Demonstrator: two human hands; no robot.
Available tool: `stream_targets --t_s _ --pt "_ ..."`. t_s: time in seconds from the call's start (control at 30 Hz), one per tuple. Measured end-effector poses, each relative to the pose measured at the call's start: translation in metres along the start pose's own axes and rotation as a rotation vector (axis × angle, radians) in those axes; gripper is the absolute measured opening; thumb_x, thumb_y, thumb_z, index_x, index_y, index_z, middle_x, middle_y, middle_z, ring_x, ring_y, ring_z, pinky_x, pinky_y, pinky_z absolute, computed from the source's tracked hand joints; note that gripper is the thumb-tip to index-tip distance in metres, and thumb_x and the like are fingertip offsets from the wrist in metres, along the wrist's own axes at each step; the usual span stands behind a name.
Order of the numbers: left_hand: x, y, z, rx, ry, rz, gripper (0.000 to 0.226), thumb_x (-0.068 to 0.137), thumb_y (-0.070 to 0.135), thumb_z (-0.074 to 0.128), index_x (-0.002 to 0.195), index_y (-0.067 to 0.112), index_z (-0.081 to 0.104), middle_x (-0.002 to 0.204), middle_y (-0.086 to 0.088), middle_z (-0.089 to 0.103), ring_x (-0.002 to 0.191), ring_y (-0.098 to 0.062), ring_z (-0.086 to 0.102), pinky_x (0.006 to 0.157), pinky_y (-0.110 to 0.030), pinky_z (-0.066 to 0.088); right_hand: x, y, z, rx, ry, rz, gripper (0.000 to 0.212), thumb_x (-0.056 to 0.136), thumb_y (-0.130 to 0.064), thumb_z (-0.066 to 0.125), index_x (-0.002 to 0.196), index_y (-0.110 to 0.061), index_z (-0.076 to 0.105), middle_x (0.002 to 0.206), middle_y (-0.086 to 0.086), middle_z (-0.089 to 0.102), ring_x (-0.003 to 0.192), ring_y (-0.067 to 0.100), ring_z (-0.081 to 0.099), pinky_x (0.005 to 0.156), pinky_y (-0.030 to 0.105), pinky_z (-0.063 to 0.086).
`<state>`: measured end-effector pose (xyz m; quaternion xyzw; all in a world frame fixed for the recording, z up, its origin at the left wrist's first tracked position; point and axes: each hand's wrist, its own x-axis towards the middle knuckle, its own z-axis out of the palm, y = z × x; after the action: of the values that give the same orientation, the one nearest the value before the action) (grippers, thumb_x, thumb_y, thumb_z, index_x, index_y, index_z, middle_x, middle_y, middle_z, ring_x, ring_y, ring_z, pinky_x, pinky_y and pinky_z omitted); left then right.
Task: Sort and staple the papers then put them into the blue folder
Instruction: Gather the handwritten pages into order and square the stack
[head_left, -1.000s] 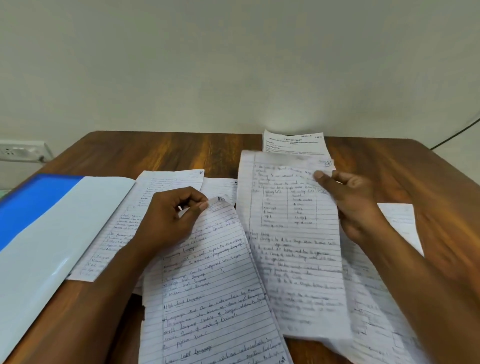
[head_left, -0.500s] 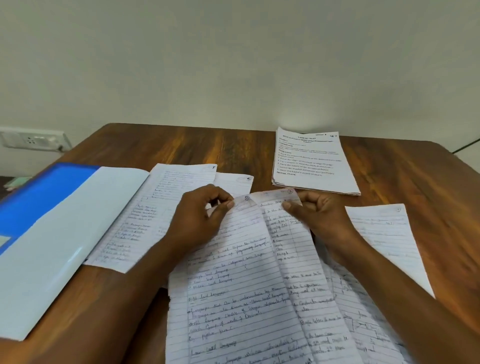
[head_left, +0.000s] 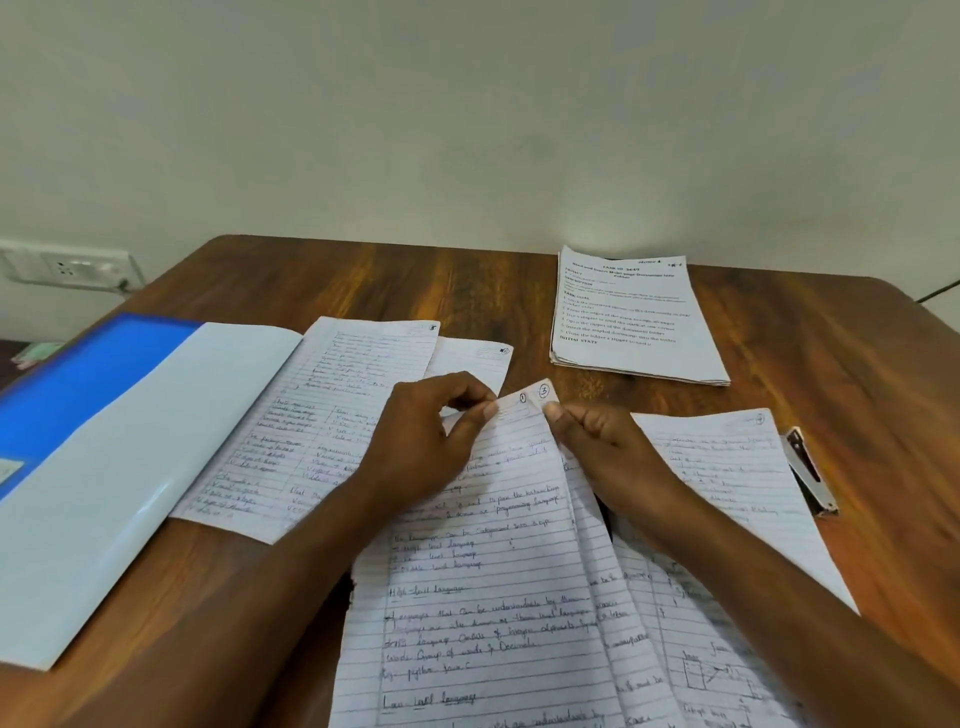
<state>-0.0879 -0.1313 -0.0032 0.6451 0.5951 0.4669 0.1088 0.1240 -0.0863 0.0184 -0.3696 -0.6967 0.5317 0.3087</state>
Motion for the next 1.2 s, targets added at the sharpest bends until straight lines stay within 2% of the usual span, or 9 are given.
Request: stream_targets --t_s 0.1,0.2,0.27,0.4,0.63,0.77,0.87,1.0,1.2 --pt "0.001 0.004 0.001 -0.004 0.022 -0.002 0.005 0.098 0.021 0.072 0.095 0.021 0.077 0.089 0.018 0.073 0.093 -0.003 0.067 0.08 -0.006 0.045 0.0 -0.001 -0.001 -0.082 -0.027 -0.008 0.042 0.109 -0.044 0.045 0.103 -0.017 0.077 0.099 0.004 0.08 0.098 0.022 0.076 0.09 0.049 0.059" --pt "0.0 0.008 0.002 0.0 0.056 -0.006 0.005 0.098 0.021 0.072 0.096 0.021 0.076 0.089 0.017 0.072 0.093 -0.004 0.066 0.079 -0.005 0.044 -0.001 -0.002 -0.003 -0.231 0.046 -0.105 0.034 0.103 -0.053 0.055 0.085 -0.029 0.07 0.075 -0.005 0.072 0.071 0.015 0.067 0.069 0.044 0.057" --pt "-0.001 0.009 0.003 -0.004 0.068 -0.024 0.006 0.099 0.021 0.07 0.096 0.02 0.075 0.09 0.017 0.071 0.094 -0.002 0.065 0.079 -0.004 0.043 -0.001 0.002 -0.006 -0.386 0.097 -0.161 0.027 0.102 -0.049 0.059 0.084 -0.03 0.067 0.07 -0.009 0.069 0.065 0.012 0.065 0.063 0.042 0.054" --pt "-0.001 0.011 0.005 -0.009 0.081 -0.043 0.008 0.102 0.023 0.066 0.098 0.021 0.072 0.091 0.016 0.071 0.095 -0.002 0.065 0.08 -0.006 0.045 -0.005 0.004 -0.004 -0.657 0.106 -0.163 0.038 0.106 -0.045 0.05 0.07 -0.035 0.042 0.06 -0.011 0.053 0.057 0.007 0.052 0.057 0.033 0.039" --pt "-0.004 0.013 0.007 -0.001 0.07 -0.064 0.012 0.103 0.025 0.065 0.114 0.028 0.068 0.088 0.017 0.066 0.09 -0.003 0.064 0.071 -0.008 0.044 -0.009 0.005 0.004 -0.699 0.05 -0.133 0.032 0.109 -0.045 0.04 0.079 -0.033 0.042 0.064 -0.01 0.053 0.059 0.009 0.053 0.058 0.035 0.041" --pt "-0.004 0.011 0.009 0.032 0.031 -0.035 0.024 0.105 0.026 0.061 0.126 0.025 0.073 0.105 0.014 0.071 0.099 -0.003 0.065 0.085 -0.021 0.051 -0.01 0.006 0.007 -0.708 0.04 -0.139 0.023 0.109 -0.044 0.039 0.094 -0.029 0.048 0.067 -0.012 0.054 0.062 0.008 0.055 0.058 0.034 0.04" --pt "-0.004 0.009 0.01 0.042 0.009 -0.025 0.023 0.106 0.027 0.06 0.123 0.024 0.074 0.107 0.011 0.071 0.1 -0.005 0.064 0.085 -0.027 0.053 -0.01 0.003 0.01 -0.704 0.046 -0.149 0.02 0.11 -0.039 0.04 0.091 -0.033 0.04 0.066 -0.013 0.051 0.059 0.006 0.051 0.055 0.028 0.031" --pt "-0.004 0.01 0.01 -0.02 -0.025 -0.052 0.019 0.107 0.032 0.057 0.119 0.024 0.068 0.108 0.016 0.071 0.102 -0.001 0.065 0.085 -0.024 0.057 -0.011 0.001 0.012 -0.66 0.069 -0.181 0.027 0.11 -0.038 0.039 0.083 -0.035 0.038 0.064 -0.01 0.052 0.057 0.008 0.05 0.054 0.028 0.033" --pt "-0.005 0.013 0.013 -0.054 -0.01 -0.031 0.012 0.107 0.03 0.057 0.108 0.021 0.064 0.091 0.01 0.07 0.083 -0.01 0.068 0.065 -0.027 0.056 -0.01 0.006 0.009 -0.645 0.059 -0.225 0.024 0.109 -0.036 0.045 0.085 -0.037 0.045 0.065 -0.01 0.055 0.058 0.007 0.054 0.054 0.033 0.04"
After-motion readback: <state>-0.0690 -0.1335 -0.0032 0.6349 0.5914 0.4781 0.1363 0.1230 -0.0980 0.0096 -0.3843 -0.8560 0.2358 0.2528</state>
